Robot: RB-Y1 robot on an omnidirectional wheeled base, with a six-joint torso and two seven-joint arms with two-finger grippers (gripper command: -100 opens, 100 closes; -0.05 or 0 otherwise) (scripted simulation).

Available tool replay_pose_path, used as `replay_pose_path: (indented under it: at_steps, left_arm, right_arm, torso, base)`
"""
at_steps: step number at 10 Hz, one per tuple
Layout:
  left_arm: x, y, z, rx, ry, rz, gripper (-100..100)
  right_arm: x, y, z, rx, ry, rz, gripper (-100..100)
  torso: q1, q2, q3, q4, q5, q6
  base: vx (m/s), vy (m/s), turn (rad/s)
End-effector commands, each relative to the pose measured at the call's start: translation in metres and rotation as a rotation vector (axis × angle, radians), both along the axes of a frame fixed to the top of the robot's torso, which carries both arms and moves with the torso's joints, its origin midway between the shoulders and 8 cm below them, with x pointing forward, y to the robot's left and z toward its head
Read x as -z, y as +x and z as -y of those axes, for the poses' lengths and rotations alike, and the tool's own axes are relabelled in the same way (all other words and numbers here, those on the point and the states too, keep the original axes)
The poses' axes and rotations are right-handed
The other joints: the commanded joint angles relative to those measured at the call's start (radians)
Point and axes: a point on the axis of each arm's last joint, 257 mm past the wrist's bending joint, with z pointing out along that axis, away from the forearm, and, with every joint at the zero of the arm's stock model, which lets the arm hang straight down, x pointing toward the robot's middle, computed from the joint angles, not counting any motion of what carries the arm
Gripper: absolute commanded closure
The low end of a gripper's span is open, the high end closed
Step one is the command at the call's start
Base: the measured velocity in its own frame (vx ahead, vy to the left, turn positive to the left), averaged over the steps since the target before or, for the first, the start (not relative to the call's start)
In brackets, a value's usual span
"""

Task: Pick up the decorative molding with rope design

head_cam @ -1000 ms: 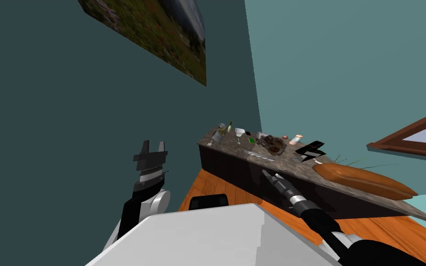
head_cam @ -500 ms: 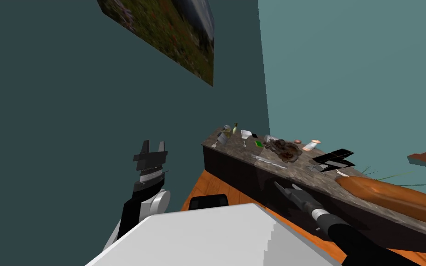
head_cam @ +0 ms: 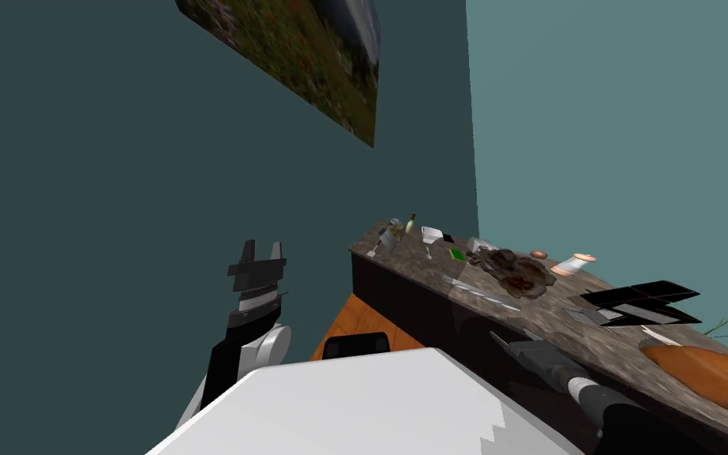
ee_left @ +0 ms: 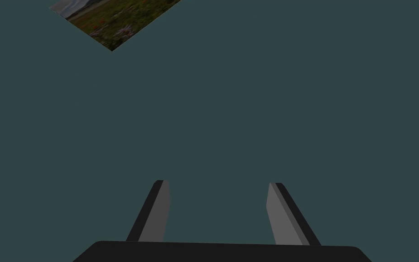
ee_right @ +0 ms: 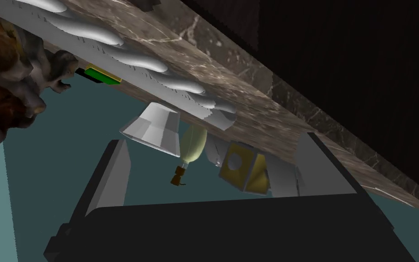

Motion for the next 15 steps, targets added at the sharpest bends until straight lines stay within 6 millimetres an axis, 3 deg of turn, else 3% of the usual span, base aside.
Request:
replay_pose_path:
  at_steps: [1, 2, 9, 13, 14, 15]
  left_arm:
    - [0.000, 0.000, 0.000, 0.000, 0.000, 0.000, 0]
    - [0.000, 0.000, 0.000, 0.000, 0.000, 0.000, 0]
    - [0.000, 0.000, 0.000, 0.000, 0.000, 0.000, 0]
    - [0.000, 0.000, 0.000, 0.000, 0.000, 0.000, 0]
    - [0.000, 0.000, 0.000, 0.000, 0.000, 0.000, 0]
    - [0.000, 0.000, 0.000, 0.000, 0.000, 0.000, 0]
  right_arm:
    - [0.007, -0.019, 0.019, -0.042, -0.090, -0.100, -100]
    - [0.007, -0.019, 0.019, -0.042, -0.090, -0.100, -100]
    - [0.017, -0.084, 0.070, -0.233, -0.347, -0.449, -100]
    - [0.028, -0.116, 0.077, -0.358, -0.410, -0.611, -100]
    - [0.026, -0.109, 0.078, -0.338, -0.405, -0.586, -100]
    - [0.026, -0.109, 0.078, -0.342, -0.407, -0.590, 0]
  torso:
    - [0.000, 0.000, 0.000, 0.000, 0.000, 0.000]
    - [-0.002, 0.000, 0.000, 0.000, -0.001, 0.000]
    - [-0.003, 0.001, 0.000, 0.000, -0.001, 0.000]
    - [0.000, 0.001, 0.001, 0.000, 0.000, 0.001]
    - [0.001, 0.002, 0.001, 0.000, 0.000, 0.001]
    - [0.003, 0.004, 0.002, 0.001, 0.000, 0.001]
  base:
    - [0.125, -0.065, 0.232]
    - [0.071, -0.050, 0.079]
    - [0.087, -0.072, 0.175]
    - [0.079, -0.055, 0.137]
    - [0.027, -0.022, 0.031]
    - [0.007, -0.005, -0.003]
